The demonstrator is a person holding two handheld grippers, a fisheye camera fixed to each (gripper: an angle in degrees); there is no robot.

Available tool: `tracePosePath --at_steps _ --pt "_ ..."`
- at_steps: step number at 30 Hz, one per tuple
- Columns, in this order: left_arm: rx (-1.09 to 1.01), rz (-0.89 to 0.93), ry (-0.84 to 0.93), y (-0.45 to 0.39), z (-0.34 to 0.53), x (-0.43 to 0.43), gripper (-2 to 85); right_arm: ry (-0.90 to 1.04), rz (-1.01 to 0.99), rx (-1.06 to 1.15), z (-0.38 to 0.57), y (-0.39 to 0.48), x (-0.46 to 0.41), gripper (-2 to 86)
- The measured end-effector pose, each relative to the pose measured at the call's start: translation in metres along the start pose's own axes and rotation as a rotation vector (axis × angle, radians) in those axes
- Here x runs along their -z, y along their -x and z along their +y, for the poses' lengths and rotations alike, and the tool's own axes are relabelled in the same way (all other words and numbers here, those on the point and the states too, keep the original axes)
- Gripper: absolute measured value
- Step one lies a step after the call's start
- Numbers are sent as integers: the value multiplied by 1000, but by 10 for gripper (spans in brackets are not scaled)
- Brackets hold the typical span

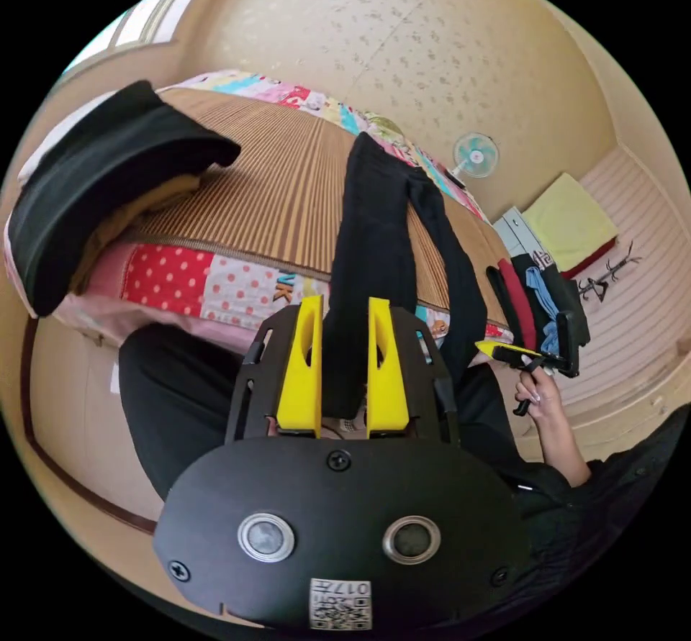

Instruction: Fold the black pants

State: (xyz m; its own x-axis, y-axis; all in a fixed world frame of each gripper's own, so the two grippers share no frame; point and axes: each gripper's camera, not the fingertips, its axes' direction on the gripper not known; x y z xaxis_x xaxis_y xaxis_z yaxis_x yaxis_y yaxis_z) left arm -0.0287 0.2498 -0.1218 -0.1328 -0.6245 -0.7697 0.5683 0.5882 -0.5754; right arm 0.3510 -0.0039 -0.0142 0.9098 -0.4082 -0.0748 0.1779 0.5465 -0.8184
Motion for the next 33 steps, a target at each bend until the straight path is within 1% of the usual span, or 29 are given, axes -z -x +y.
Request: tracePosePath --at_steps 1,3,6,8,10,12,14,15,17,18,19,20,21,22,23,24,26,28,30,32,33 --pt "-61 41 12 -16 -3 -7 99 30 -30 -4 -3 -4 -6 98" --pt "-111 122 57 -36 -4 -24 100 78 -43 -27 -6 -7 -20 111" --pt "-130 222 123 -59 3 -55 100 107 44 -54 -6 -3 -40 118" --pt "-137 213 169 -67 12 -72 99 114 95 -56 -7 -2 -48 109" --pt "-126 123 239 -67 23 -88 94 106 204 -51 -7 -4 -51 80" --pt "-111 114 252 -60 31 -95 93 104 188 -48 -6 -11 -46 64" --pt "-61 145 257 -48 35 -99 93 89 118 -25 -1 -21 -37 51" --pt "-32 167 252 -41 37 -100 91 77 47 -1 4 -31 -29 44" --pt "-19 156 246 -38 38 -101 80 45 -94 42 15 -46 -9 37" --pt "-37 118 236 -41 40 -99 72 13 -241 97 24 -54 10 34" --pt "-70 85 230 -45 41 -98 67 -70 -386 165 36 -60 37 32" --pt "-85 73 229 -48 42 -98 67 -123 -450 196 44 -64 52 31" --pt "-107 65 227 -51 44 -98 66 -219 -574 250 58 -74 81 29" --pt "-119 76 229 -53 45 -101 67 -293 -657 279 71 -88 105 28" --pt "-121 86 231 -54 46 -102 67 -322 -677 287 78 -96 116 27" --pt "-126 118 238 -56 47 -107 68 -356 -670 290 91 -110 133 26" --pt "-160 194 264 -64 47 -119 73 -333 -550 206 106 -133 146 25" --pt "-231 275 308 -84 49 -137 74 -196 -281 -60 121 -166 143 25" --pt "-288 315 358 -105 52 -151 75 -54 -102 -138 129 -175 133 25" --pt "-345 346 397 -126 53 -162 76 -93 -162 -98 136 -171 138 26" --pt "-379 362 412 -138 52 -166 77 -155 -268 -82 139 -170 143 27"
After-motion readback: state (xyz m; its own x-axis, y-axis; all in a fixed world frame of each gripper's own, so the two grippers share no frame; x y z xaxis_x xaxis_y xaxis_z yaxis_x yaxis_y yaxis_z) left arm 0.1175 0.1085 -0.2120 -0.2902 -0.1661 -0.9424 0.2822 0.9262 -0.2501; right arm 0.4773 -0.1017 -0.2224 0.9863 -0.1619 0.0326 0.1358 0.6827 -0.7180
